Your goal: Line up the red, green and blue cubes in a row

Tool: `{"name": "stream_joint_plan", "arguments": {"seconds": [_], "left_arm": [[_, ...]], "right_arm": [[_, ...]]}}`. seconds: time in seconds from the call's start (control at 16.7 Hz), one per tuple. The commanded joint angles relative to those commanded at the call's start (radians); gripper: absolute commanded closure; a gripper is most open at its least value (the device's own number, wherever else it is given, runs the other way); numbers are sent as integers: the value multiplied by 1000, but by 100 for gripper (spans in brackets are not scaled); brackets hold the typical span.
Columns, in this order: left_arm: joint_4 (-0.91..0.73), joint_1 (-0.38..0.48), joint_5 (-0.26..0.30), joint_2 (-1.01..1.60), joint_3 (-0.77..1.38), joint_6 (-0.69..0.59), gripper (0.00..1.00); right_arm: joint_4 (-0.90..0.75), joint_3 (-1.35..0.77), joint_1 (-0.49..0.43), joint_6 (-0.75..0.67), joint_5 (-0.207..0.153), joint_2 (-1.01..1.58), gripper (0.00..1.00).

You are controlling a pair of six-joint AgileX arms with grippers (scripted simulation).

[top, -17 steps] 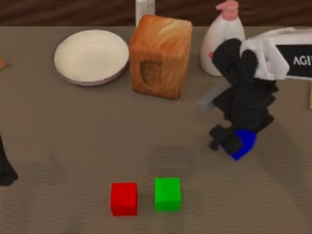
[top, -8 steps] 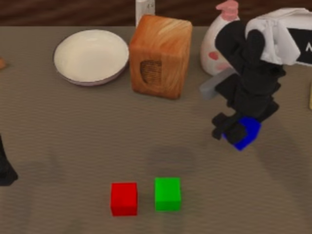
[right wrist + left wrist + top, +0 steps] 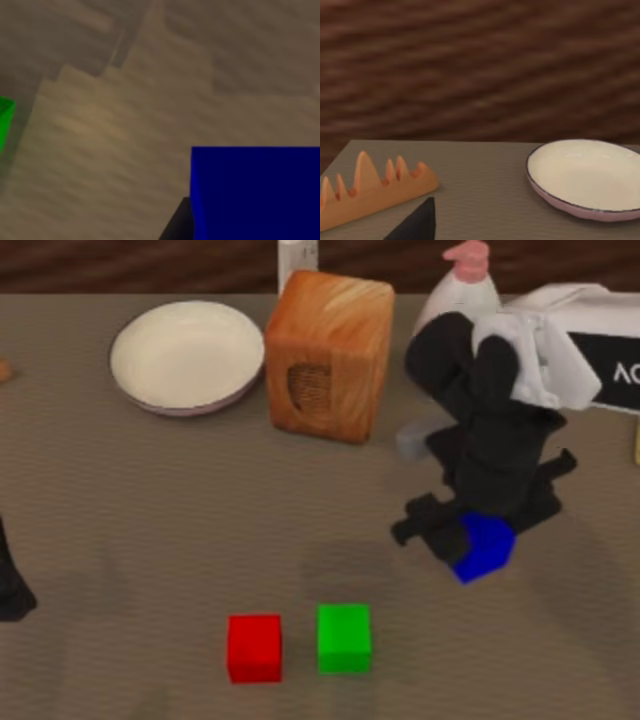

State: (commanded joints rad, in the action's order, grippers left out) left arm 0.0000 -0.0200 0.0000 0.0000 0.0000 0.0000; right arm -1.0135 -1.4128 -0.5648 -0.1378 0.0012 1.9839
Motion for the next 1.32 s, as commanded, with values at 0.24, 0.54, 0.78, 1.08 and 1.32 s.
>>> {"name": "stream_joint_plan", "arguments": {"seconds": [0.24,0.54,0.78,1.08,1.32], "left_arm": [[0,0,0,0,0,0,0],[0,0,0,0,0,0,0],[0,0,0,0,0,0,0],[0,0,0,0,0,0,0],[0,0,0,0,0,0,0]], "right_arm": [[0,88,-87,-335,-1,-75,100],[16,165,-160,-566,0,-163,100],[19,172,-165,-583,1,-173,100],[89,212,-163,-584,0,-139,100],[243,294,-167,-588,0,-75,100]]}}
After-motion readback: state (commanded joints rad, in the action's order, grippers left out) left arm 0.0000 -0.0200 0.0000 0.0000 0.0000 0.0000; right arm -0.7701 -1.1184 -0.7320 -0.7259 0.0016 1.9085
